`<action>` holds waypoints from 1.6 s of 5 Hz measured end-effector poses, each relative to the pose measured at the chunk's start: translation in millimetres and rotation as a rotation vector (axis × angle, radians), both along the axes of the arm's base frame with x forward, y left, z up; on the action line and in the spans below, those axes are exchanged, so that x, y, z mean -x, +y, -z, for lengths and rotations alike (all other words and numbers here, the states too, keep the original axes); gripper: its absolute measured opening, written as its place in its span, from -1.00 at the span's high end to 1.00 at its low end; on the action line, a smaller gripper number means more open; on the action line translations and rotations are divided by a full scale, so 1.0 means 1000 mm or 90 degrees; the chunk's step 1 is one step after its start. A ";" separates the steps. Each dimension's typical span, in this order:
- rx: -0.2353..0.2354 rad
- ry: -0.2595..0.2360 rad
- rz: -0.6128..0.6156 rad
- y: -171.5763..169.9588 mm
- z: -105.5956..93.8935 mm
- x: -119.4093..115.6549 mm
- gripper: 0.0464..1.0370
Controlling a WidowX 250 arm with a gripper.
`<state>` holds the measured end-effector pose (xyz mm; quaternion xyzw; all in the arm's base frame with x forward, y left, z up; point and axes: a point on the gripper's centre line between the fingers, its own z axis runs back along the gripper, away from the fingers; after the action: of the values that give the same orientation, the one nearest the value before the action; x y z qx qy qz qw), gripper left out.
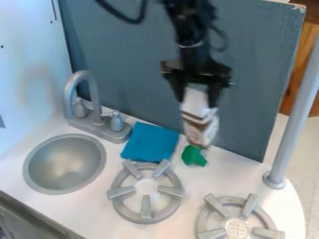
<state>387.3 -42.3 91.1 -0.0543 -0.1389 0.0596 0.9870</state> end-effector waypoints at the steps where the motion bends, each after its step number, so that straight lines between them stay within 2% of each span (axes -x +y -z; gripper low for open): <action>1: -0.010 0.013 -0.013 0.028 0.011 0.039 -0.58; 2: -0.022 0.038 0.024 0.029 0.032 0.072 -0.58; 3: -0.028 0.062 0.083 0.007 0.047 0.090 -0.58; 4: -0.045 0.042 0.139 -0.017 0.048 0.090 -0.58; 5: -0.065 0.070 0.155 -0.024 0.072 0.092 -0.58; 6: -0.077 0.078 0.151 -0.023 0.082 0.089 -0.58; 8: -0.091 0.074 0.160 -0.028 0.093 0.089 -0.58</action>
<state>298.2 -70.0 -1.4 0.0023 -0.0778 -0.0712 0.9944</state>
